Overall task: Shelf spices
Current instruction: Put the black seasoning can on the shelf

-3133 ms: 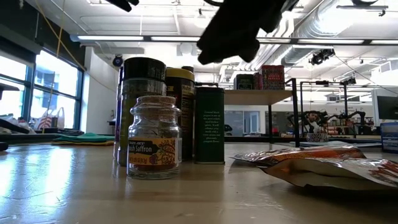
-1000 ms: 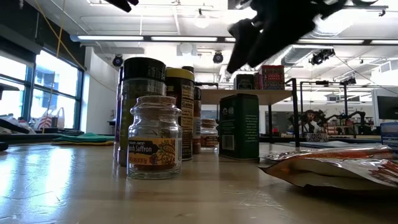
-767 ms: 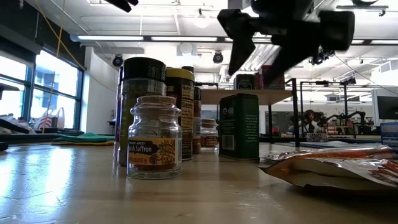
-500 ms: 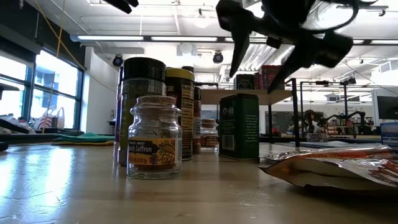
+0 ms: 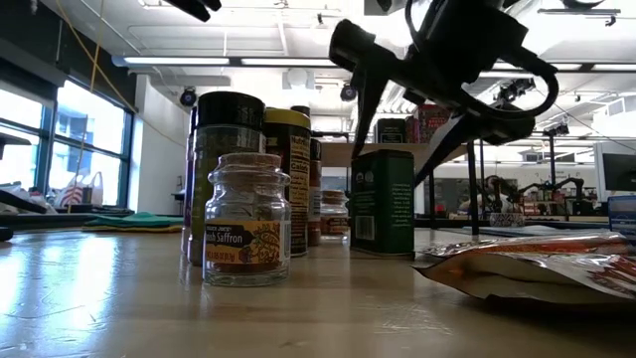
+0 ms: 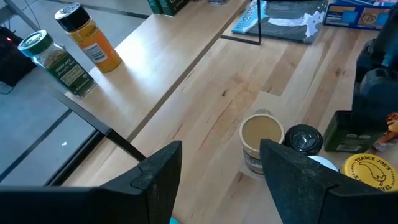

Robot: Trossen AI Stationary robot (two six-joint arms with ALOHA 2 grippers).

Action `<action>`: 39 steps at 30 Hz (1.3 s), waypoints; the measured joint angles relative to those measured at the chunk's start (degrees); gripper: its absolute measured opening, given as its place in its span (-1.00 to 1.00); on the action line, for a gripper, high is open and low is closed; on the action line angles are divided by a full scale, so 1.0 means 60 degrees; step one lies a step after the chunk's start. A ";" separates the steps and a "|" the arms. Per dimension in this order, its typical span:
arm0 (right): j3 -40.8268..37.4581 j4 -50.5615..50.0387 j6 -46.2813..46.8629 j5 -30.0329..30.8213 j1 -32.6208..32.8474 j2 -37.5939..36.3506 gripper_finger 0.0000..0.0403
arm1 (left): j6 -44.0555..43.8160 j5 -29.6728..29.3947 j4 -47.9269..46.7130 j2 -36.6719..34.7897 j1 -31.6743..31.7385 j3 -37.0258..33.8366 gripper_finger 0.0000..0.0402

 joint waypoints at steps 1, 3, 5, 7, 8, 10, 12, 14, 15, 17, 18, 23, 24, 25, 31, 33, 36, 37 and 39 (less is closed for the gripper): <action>-0.0001 -0.0022 -0.0010 -0.0044 -0.0006 0.0019 0.29 | -0.0004 -0.0002 0.0000 0.0000 0.0000 0.0000 0.05; -0.0001 -0.0046 0.0042 -0.0159 -0.0022 0.0047 0.29 | -0.0004 -0.0002 0.0000 0.0000 0.0000 0.0000 0.05; -0.0001 -0.0140 0.0380 -0.0419 -0.0031 0.0054 0.28 | -0.0004 -0.0002 0.0000 0.0000 0.0000 0.0000 0.05; -0.0001 -0.0237 0.0816 -0.0535 -0.0051 0.0054 0.26 | -0.0004 -0.0002 0.0000 0.0000 0.0000 0.0000 0.05; -0.0001 -0.0253 0.1120 -0.0537 -0.0051 0.0057 0.23 | -0.0004 0.0001 0.0000 0.0000 0.0000 0.0000 0.05; -0.0001 -0.0348 0.1734 -0.0496 -0.0051 0.0057 0.17 | -0.0004 -0.0002 0.0000 0.0000 0.0000 0.0000 0.05; -0.0001 -0.0534 0.2375 -0.0433 -0.0051 0.0057 0.09 | -0.0004 -0.0002 0.0000 0.0000 0.0000 0.0000 0.05; -0.0001 -0.0675 0.3054 -0.0438 -0.0044 0.0057 0.01 | -0.0004 -0.0002 0.0000 0.0000 0.0000 0.0000 0.05; -0.0001 -0.0686 0.3438 -0.0433 -0.0044 0.0057 -0.04 | -0.0004 -0.0002 0.0000 0.0000 0.0000 0.0000 0.05; 0.0080 -0.0899 0.4180 -0.0435 -0.0044 0.0050 -0.13 | -0.0004 -0.0002 0.0000 0.0000 0.0000 0.0000 0.05; 0.0159 -0.1088 0.4553 -0.0438 -0.0044 0.0047 -0.17 | -0.0004 -0.0005 0.0000 0.0000 0.0000 0.0000 0.05; 0.0704 -0.1568 0.6441 -0.0452 -0.0065 0.0047 -0.28 | -0.0004 -0.0006 0.0000 0.0000 0.0000 0.0000 0.05; 0.0806 -0.1655 0.6747 -0.0491 -0.0094 0.0043 -0.29 | -0.0004 -0.0010 0.0000 0.0000 0.0000 0.0000 0.05; 0.0876 -0.1719 0.7011 -0.0616 -0.0124 0.0043 -0.29 | -0.0004 -0.0006 0.0000 0.0000 0.0000 0.0000 0.05; 0.1119 -0.1885 0.8645 -0.0956 -0.0272 0.0036 -0.28 | 0.0058 -0.0010 -0.0001 0.0000 0.0000 0.0000 0.05; 0.1186 -0.2271 0.9102 -0.1006 -0.0376 0.0036 -0.28 | 0.0058 -0.0010 -0.0004 0.0000 0.0000 0.0000 0.05; 0.1646 -0.3051 0.9722 -0.1006 -0.0605 0.0036 -0.29 | 0.0062 -0.0010 -0.0003 0.0000 0.0000 0.0000 0.05; 0.1954 -0.3370 0.9878 -0.1037 -0.0702 0.0036 -0.29 | 0.0066 -0.0013 0.0000 0.0000 0.0000 0.0000 0.05; 0.2703 -0.4082 1.0159 -0.1124 -0.0918 0.0036 -0.30 | 0.0069 -0.0043 -0.0002 0.0000 0.0000 0.0000 0.05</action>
